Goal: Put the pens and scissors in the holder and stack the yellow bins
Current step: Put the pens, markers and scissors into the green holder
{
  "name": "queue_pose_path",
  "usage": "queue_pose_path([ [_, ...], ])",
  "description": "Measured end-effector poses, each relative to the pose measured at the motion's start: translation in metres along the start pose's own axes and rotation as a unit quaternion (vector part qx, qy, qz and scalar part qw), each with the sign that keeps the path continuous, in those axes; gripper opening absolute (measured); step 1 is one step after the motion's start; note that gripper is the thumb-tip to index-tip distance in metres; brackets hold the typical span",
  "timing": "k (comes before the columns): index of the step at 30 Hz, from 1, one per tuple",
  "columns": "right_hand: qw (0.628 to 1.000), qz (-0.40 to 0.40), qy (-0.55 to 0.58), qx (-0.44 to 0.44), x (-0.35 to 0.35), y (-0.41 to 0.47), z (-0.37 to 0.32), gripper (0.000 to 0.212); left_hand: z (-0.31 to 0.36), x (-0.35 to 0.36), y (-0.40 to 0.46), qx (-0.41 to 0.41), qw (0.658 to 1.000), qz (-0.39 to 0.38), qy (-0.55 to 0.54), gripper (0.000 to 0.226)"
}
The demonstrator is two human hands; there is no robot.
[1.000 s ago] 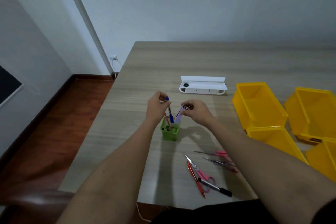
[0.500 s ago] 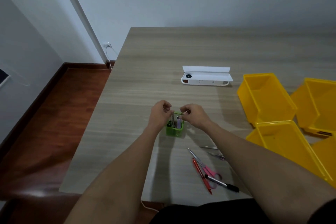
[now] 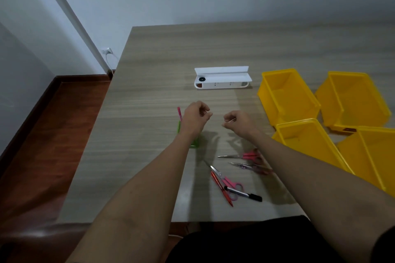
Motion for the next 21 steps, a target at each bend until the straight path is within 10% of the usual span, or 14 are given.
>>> queue_pose_path([
  [21,0.967,-0.109,-0.226,0.049,0.056,-0.062,0.129,0.008,-0.114,0.099,-0.161,-0.322,0.941,-0.09,0.045,0.033],
])
Point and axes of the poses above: each hand's wrist, its own y-axis towards the middle knuckle, its own x-axis out of the palm, z = x × y, the point moved 10 cm from there along y, towards the middle knuckle, and after that the axes turned 4 degrees about x, right-handed, at the moved point
